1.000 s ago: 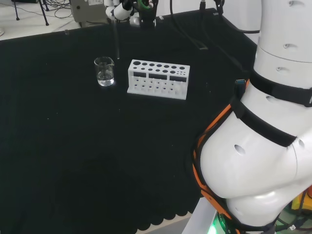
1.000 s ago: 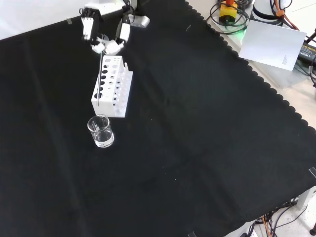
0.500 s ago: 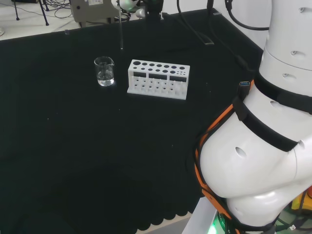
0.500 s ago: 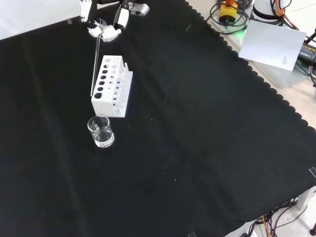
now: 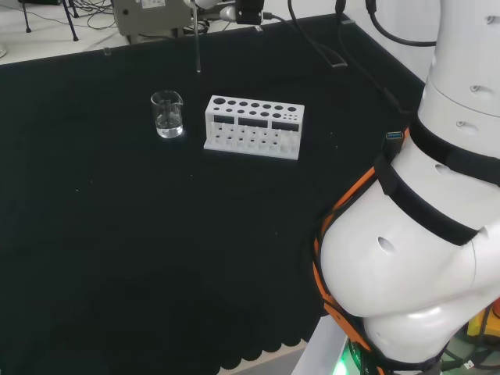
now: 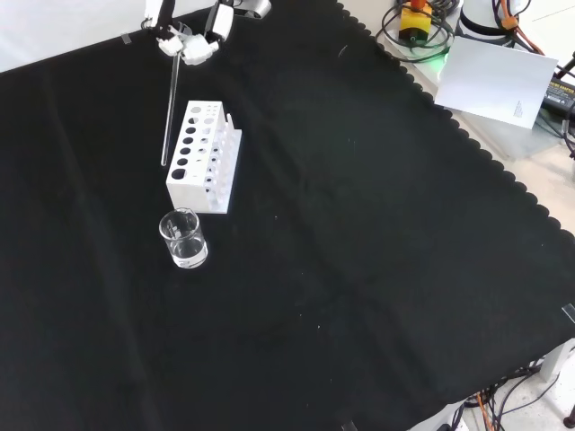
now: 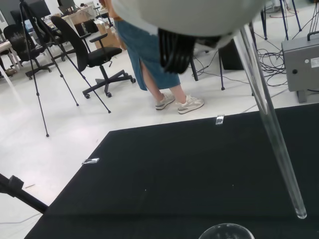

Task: Put the glass rod back on the white test tube rack.

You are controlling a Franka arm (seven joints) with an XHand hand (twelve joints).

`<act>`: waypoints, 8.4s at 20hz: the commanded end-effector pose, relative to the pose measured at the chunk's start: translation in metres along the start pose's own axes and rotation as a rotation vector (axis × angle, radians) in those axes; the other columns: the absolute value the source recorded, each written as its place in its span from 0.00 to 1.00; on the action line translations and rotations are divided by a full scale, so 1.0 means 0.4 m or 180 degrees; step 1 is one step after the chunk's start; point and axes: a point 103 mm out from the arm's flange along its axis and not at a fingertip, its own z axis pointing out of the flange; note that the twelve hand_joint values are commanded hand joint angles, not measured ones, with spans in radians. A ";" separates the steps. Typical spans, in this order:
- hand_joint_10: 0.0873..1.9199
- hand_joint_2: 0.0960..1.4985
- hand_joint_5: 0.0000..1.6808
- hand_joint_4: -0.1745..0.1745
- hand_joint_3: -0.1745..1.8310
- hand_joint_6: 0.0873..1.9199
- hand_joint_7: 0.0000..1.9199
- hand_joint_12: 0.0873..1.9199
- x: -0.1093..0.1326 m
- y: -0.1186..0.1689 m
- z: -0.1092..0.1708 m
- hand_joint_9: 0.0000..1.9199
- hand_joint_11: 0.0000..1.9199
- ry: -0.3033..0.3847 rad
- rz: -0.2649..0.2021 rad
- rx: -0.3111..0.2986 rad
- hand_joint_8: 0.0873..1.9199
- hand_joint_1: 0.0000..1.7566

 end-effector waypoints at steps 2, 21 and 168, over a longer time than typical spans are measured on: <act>0.52 0.36 0.65 0.00 0.55 0.44 0.60 0.42 -0.008 -0.015 -0.017 0.82 0.86 -0.0005 -0.0010 -0.0010 0.65 0.74; 0.52 0.36 0.65 0.00 0.55 0.43 0.60 0.42 -0.048 -0.127 -0.084 0.82 0.86 -0.0107 0.0070 -0.0057 0.65 0.74; 0.52 0.35 0.65 0.00 0.57 0.44 0.60 0.43 -0.072 -0.106 0.134 0.82 0.86 0.0087 0.0159 0.0410 0.65 0.74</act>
